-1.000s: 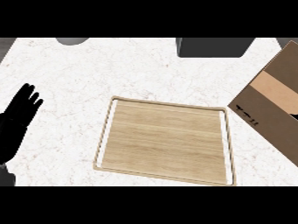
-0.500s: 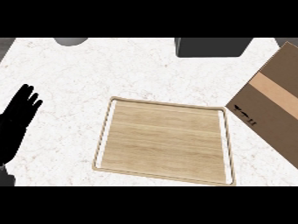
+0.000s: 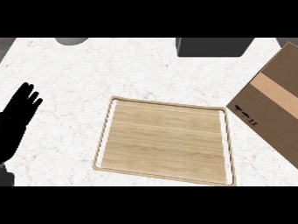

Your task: Pick the tomato from the tray and place it in the cardboard box

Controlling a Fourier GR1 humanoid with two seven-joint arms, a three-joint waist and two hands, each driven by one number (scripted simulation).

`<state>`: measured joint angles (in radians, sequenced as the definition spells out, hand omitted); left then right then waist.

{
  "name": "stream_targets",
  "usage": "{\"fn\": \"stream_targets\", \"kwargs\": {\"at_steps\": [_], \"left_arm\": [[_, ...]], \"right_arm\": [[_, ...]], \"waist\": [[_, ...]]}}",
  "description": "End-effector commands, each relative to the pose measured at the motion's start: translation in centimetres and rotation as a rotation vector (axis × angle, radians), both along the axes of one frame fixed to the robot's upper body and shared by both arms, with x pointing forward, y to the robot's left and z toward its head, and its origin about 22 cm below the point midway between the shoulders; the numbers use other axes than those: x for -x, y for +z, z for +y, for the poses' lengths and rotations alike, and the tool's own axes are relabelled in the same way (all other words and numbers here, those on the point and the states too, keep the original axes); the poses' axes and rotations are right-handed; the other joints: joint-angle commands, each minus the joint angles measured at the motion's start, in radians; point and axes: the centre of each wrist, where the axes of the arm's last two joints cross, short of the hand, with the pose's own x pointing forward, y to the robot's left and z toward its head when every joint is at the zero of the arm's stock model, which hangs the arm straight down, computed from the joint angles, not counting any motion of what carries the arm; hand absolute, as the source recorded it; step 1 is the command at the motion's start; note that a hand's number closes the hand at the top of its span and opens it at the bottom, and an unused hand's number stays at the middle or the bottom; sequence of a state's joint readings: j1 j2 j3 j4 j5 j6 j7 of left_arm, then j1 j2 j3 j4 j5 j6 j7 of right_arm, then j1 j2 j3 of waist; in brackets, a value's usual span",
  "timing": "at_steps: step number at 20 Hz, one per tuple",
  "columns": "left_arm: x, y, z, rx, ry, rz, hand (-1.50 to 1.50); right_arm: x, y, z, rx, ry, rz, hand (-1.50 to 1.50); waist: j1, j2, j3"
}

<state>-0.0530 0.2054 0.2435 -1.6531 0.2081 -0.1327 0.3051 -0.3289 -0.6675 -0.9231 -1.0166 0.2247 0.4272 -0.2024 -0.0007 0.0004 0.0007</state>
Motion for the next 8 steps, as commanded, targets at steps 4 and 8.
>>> {"fn": "stream_targets", "kwargs": {"at_steps": [4, 8], "left_arm": [[-0.9, 0.8, -1.6, -0.005, 0.0, -0.012, 0.0], [-0.8, 0.3, 0.2, 0.007, -0.011, 0.003, 0.0]], "right_arm": [[3.7, -1.3, -4.3, -0.007, 0.035, -0.017, -1.5], [4.0, -0.6, -5.4, 0.031, 0.049, 0.005, -1.5]], "waist": [[0.004, 0.002, 0.001], [0.005, 0.002, 0.0]]}}
